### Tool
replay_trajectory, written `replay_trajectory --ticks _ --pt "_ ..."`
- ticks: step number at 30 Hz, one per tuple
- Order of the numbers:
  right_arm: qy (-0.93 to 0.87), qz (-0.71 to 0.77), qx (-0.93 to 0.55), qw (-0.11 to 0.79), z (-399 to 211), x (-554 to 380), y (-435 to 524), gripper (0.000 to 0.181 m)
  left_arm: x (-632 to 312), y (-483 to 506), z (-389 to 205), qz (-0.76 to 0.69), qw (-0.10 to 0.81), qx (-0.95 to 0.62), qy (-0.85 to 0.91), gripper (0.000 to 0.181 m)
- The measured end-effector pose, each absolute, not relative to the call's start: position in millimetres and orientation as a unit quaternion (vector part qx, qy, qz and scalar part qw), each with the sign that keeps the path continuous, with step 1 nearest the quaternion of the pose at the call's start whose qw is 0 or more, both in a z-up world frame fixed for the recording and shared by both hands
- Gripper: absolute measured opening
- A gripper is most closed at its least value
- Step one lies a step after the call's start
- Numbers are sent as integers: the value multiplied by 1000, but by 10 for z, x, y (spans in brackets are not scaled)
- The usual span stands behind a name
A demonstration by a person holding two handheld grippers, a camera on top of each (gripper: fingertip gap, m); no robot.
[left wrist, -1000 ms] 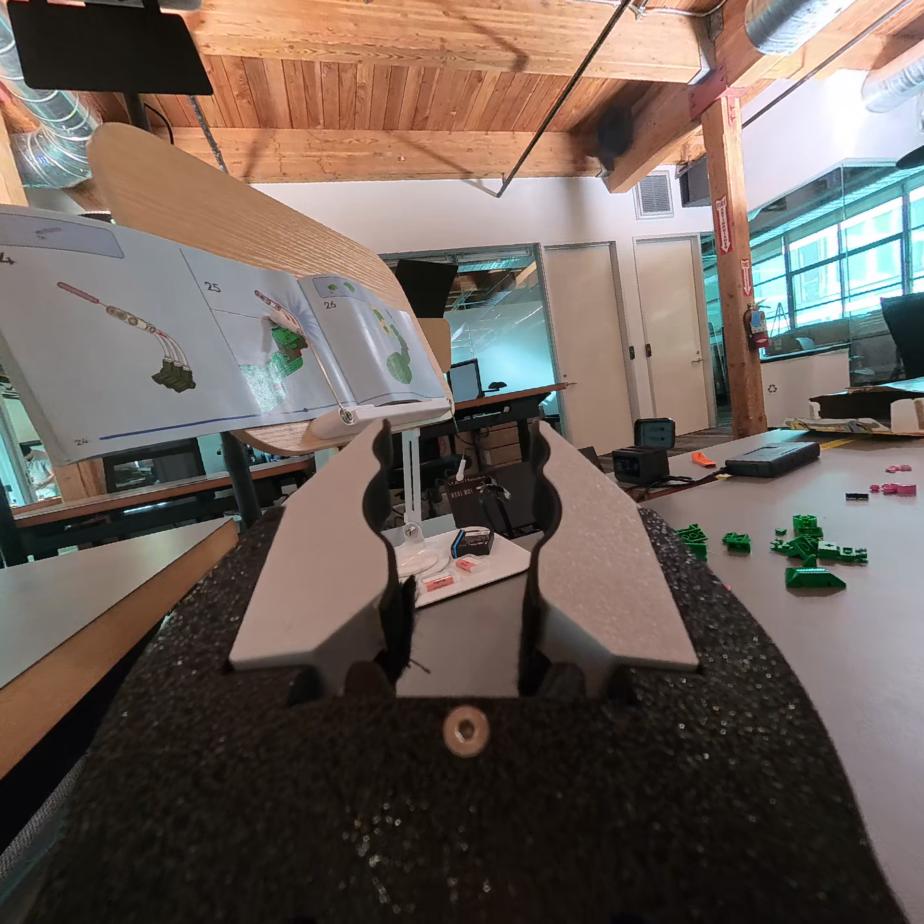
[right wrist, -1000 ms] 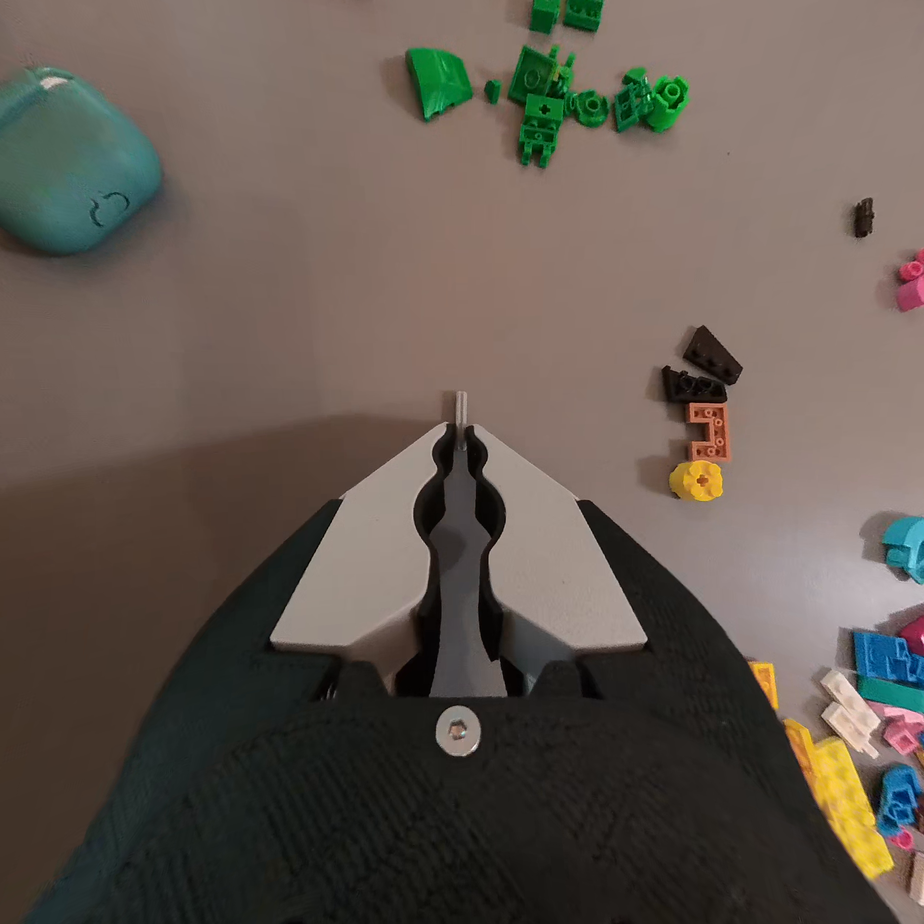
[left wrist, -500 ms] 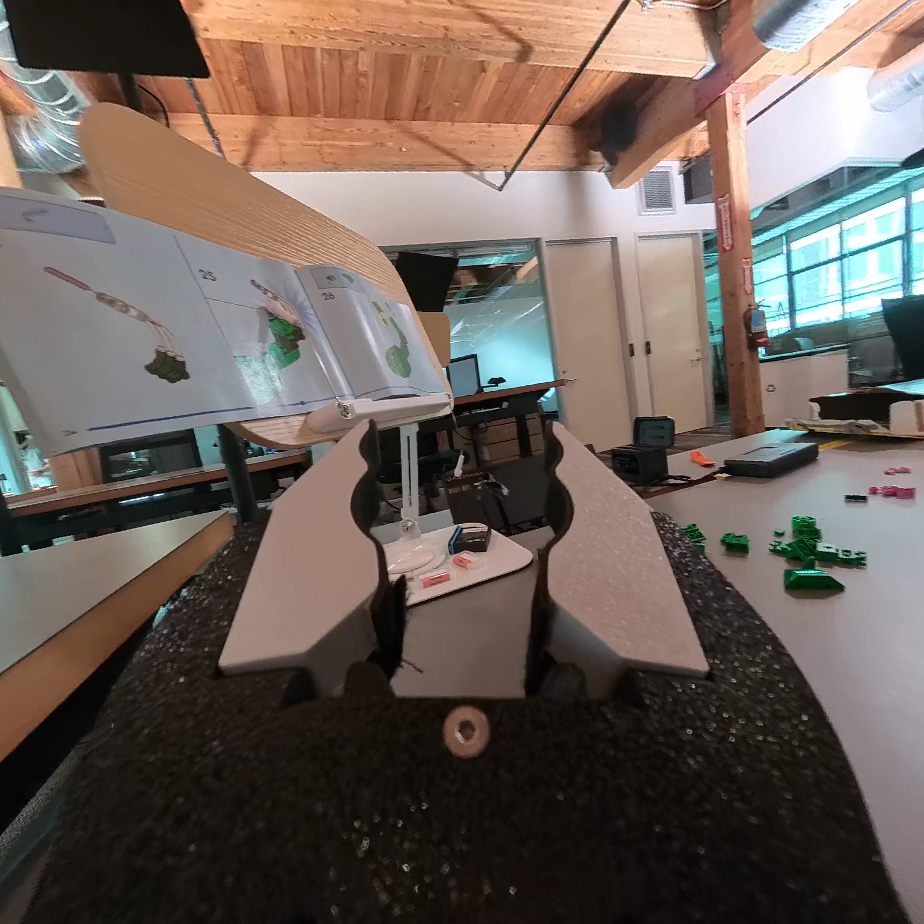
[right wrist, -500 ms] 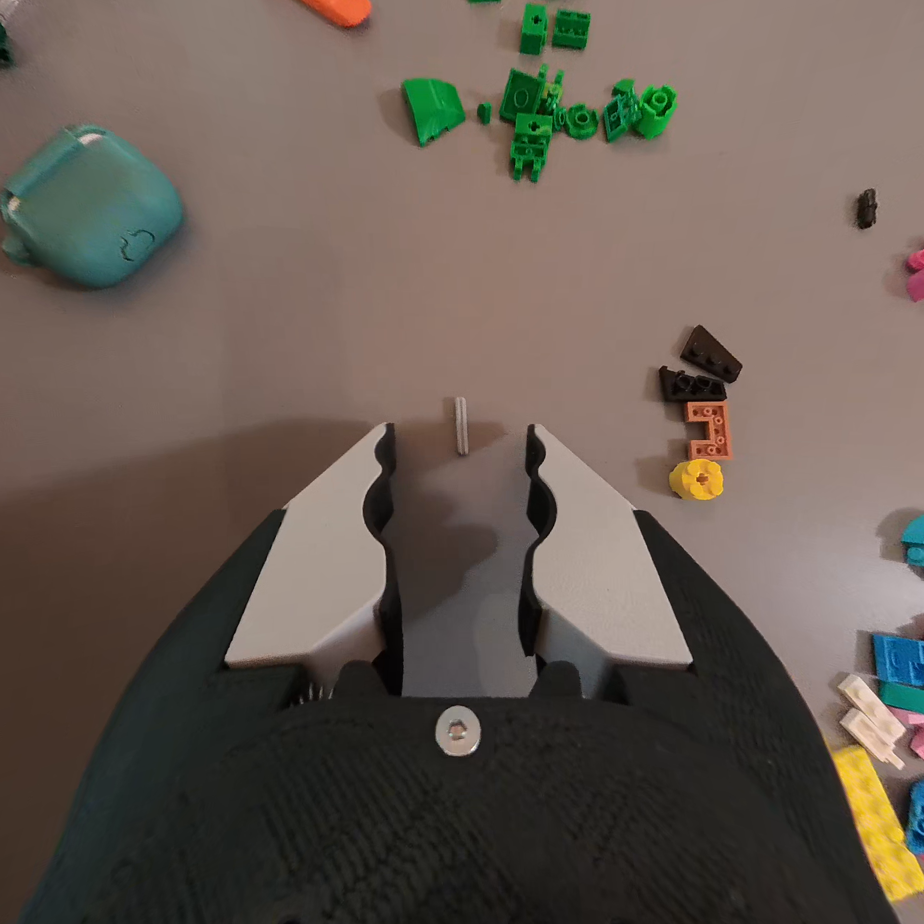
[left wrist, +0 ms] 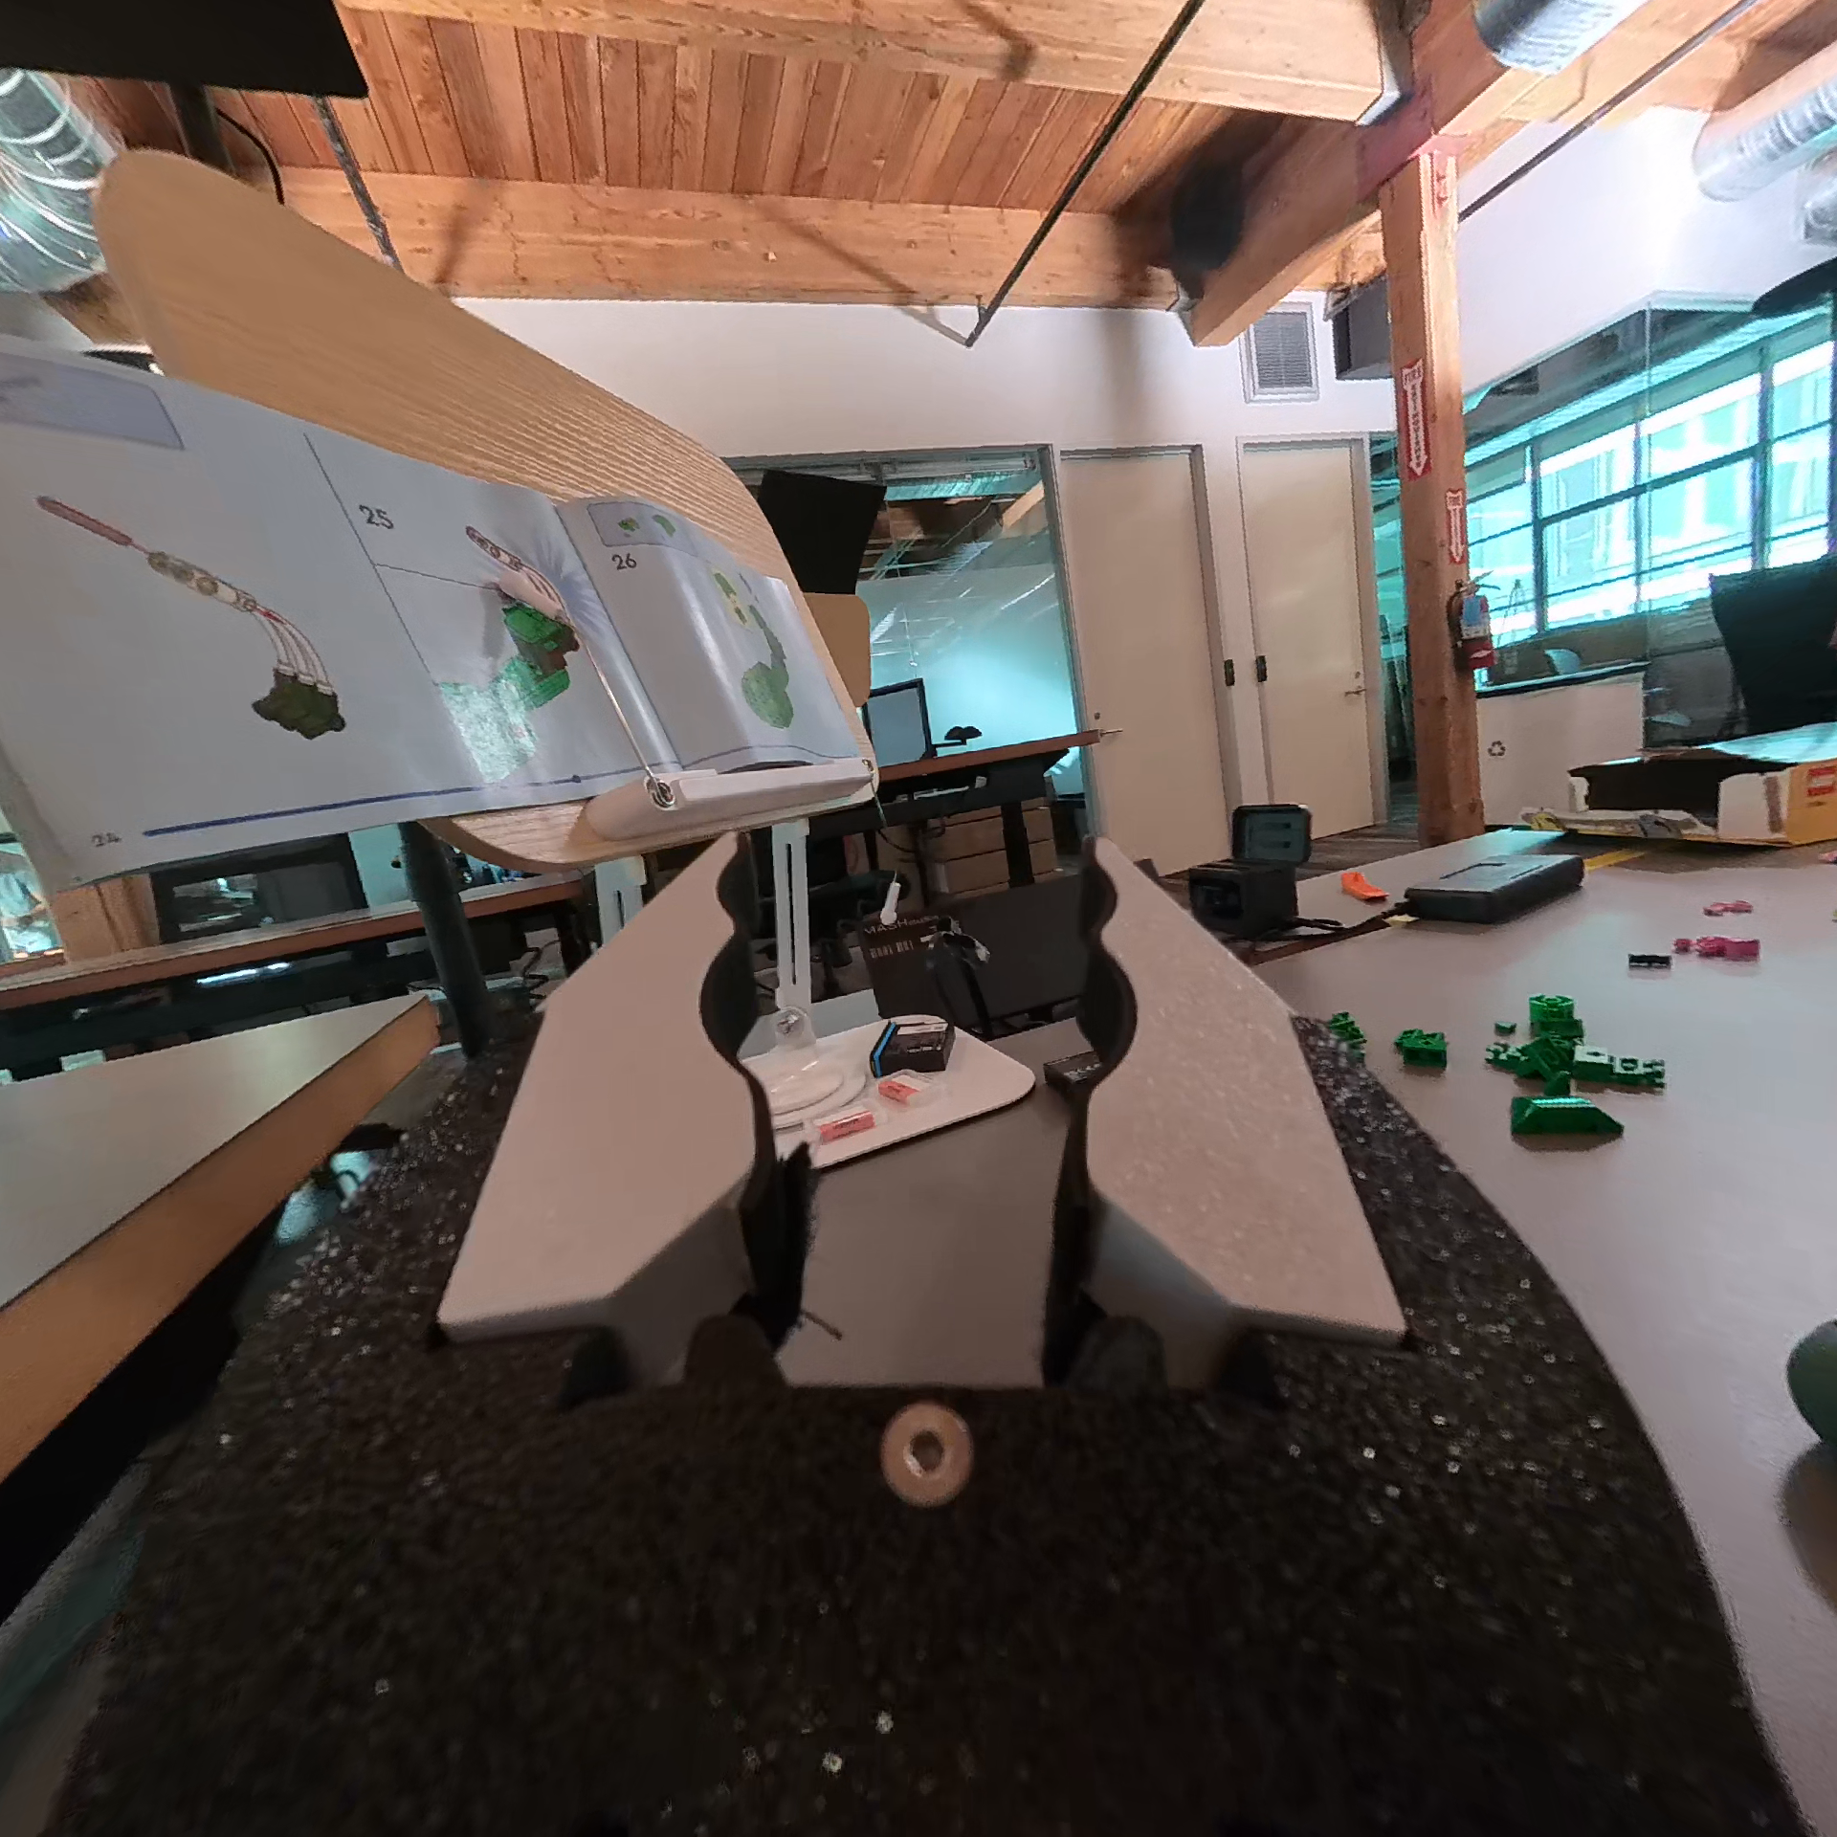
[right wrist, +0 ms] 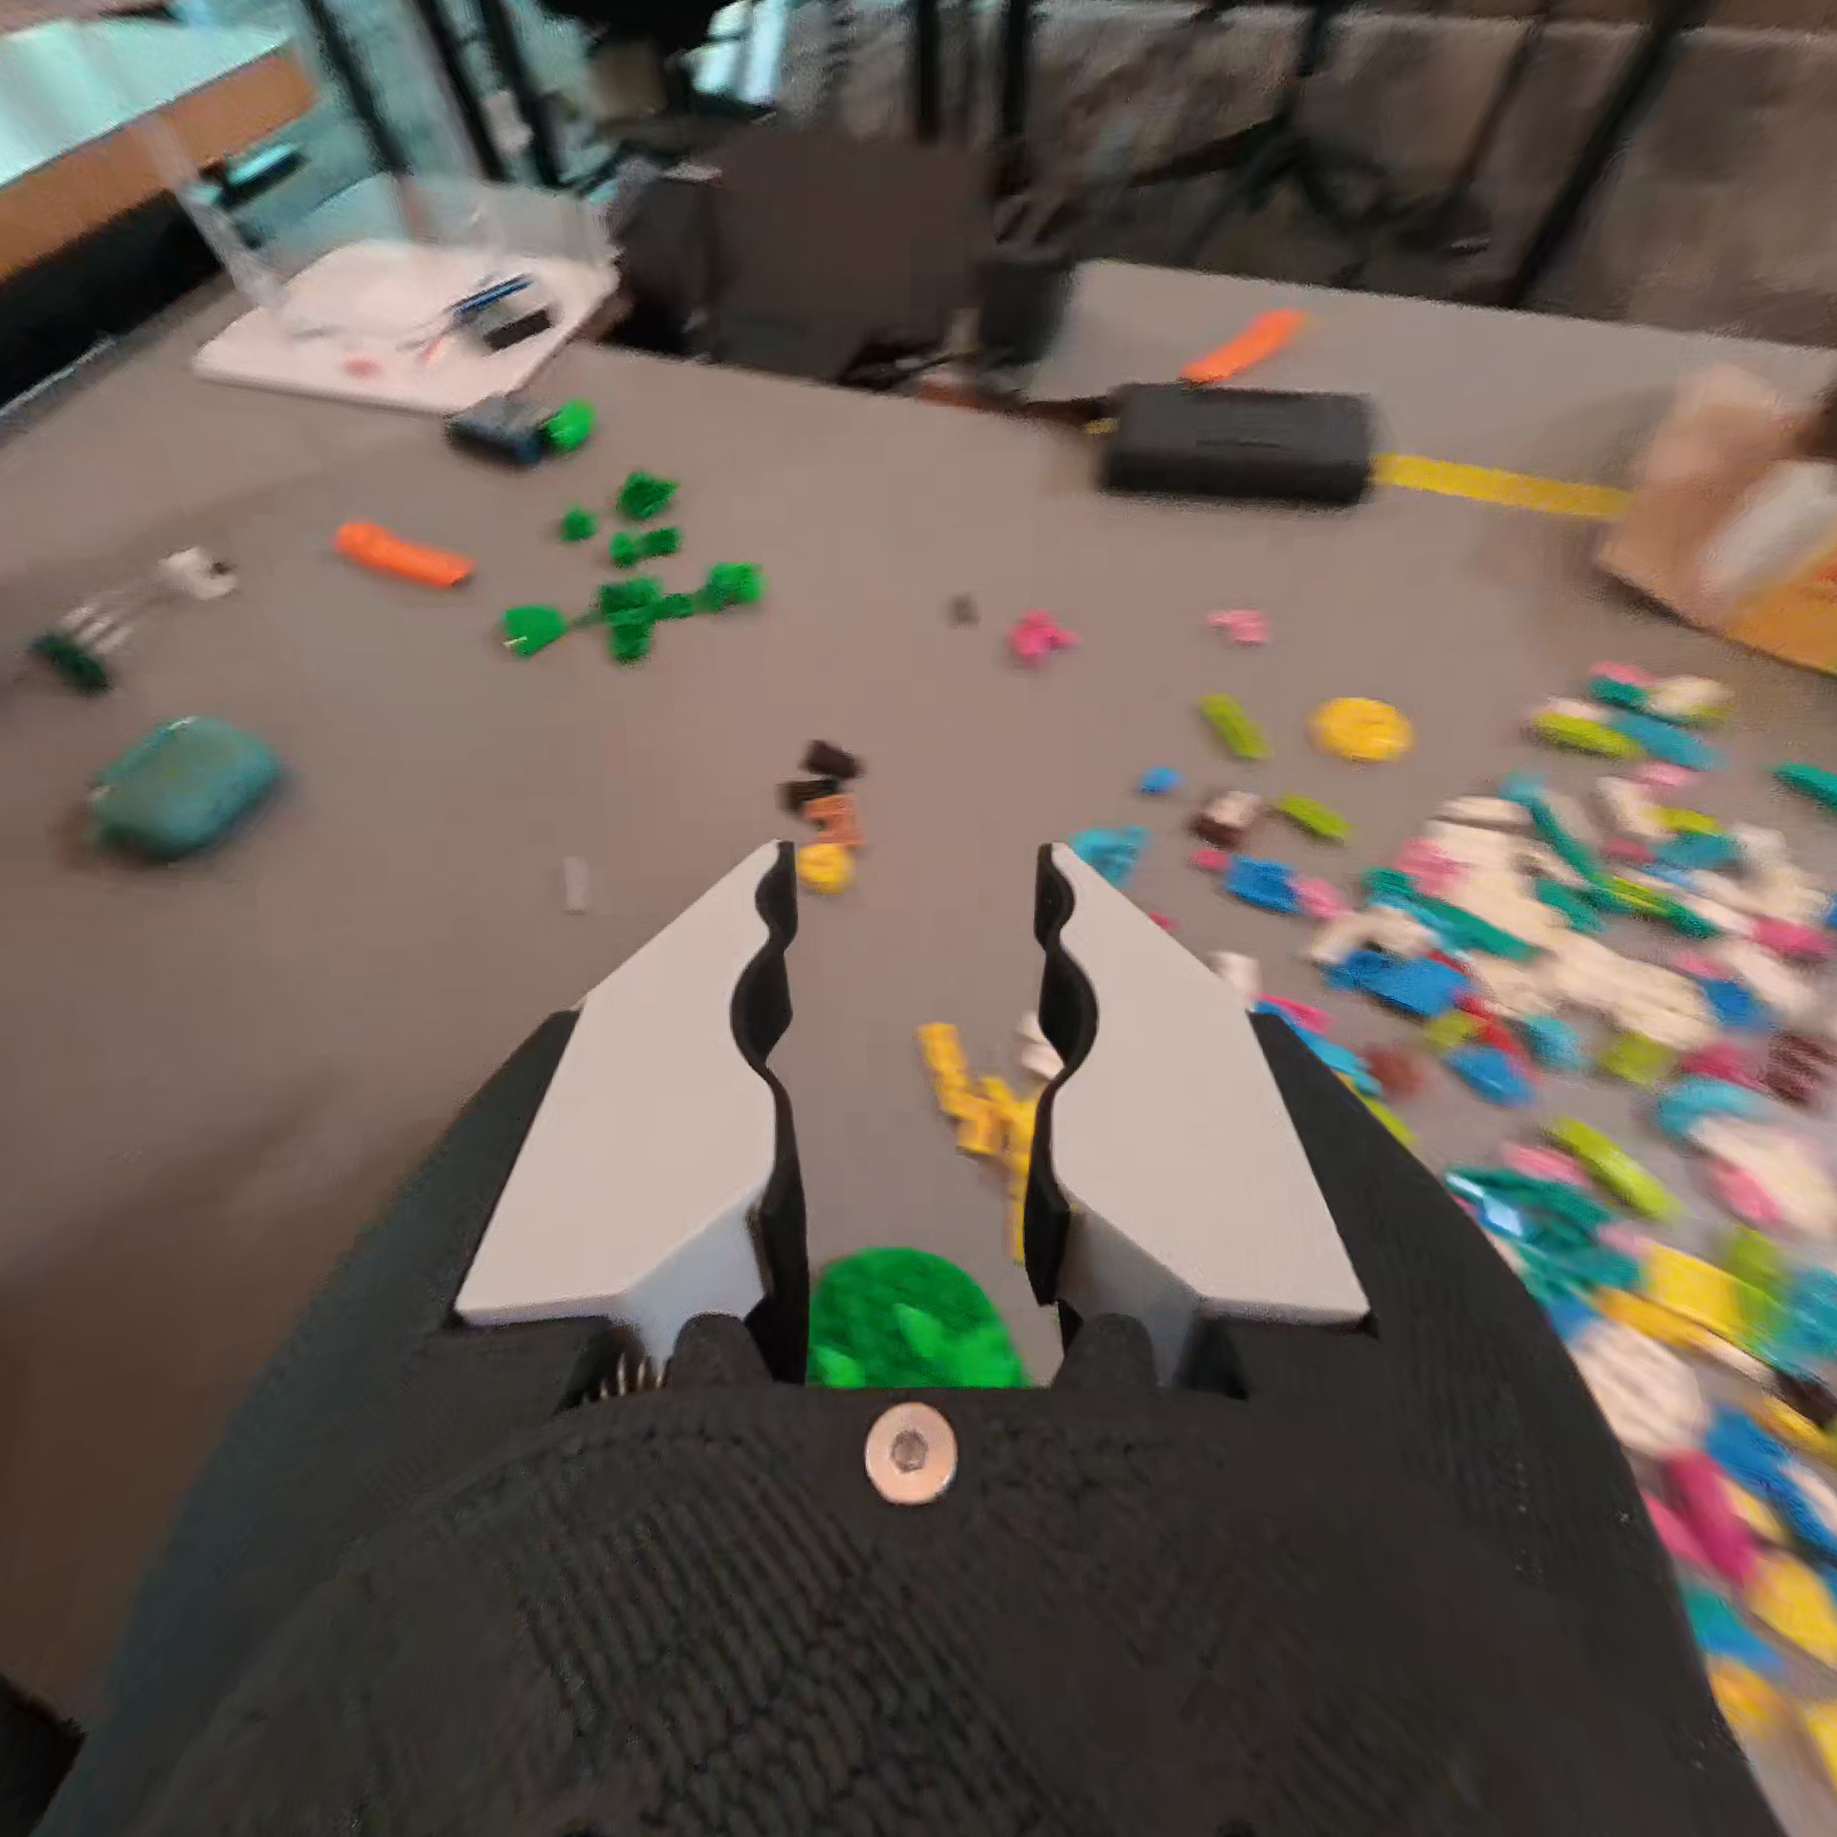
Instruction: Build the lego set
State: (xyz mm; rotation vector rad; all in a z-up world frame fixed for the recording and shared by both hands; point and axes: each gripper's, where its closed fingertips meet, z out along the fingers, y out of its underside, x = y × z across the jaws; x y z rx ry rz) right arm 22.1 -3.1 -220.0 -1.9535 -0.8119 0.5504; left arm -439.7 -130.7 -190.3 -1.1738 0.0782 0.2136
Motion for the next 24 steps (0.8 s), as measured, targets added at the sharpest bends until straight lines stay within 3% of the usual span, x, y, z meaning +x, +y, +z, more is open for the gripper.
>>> replay_trajectory --ticks 5,14,19,24 --pt "-217 185 -805 520 -1977 1248 429 48 -4479 -1325 -1911 107 826 -553 26 61" --pt "-205 40 -844 494 -2389 2279 789 47 -4700 -1336 -1931 135 820 -556 -21 62" --pt "-215 -59 -853 473 -2684 2767 801 19 -4818 -1393 -1917 126 827 -544 -57 56" --pt "-232 -120 -864 431 -2920 3150 768 9 -4833 -1342 -1961 125 818 -558 -60 58"
